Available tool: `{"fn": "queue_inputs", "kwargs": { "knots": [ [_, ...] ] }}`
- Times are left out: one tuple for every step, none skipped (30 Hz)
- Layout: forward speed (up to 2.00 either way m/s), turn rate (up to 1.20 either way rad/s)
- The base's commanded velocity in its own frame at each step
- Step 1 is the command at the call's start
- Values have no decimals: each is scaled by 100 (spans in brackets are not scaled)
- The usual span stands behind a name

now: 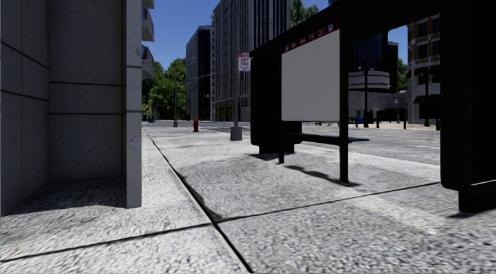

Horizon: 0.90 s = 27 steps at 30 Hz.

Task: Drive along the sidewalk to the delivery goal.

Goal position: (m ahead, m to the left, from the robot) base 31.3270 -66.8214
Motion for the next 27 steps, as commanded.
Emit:
{"fn": "queue_inputs", "kwargs": {
  "knots": [
    [200, 0],
    [200, 0],
    [200, 0],
    [200, 0],
    [200, 0],
    [200, 0],
    [200, 0],
    [200, 0],
    [200, 0],
    [200, 0],
    [200, 0],
    [200, 0],
    [200, 10],
    [200, 23],
    [200, 53],
    [200, 65],
    [200, 65],
    [200, 74],
    [200, 88],
    [200, 94],
    [200, 109],
    [200, 114],
    [200, 115],
    [200, 116],
    [200, 116],
    [200, 116],
    [200, 116]
  ]
}}
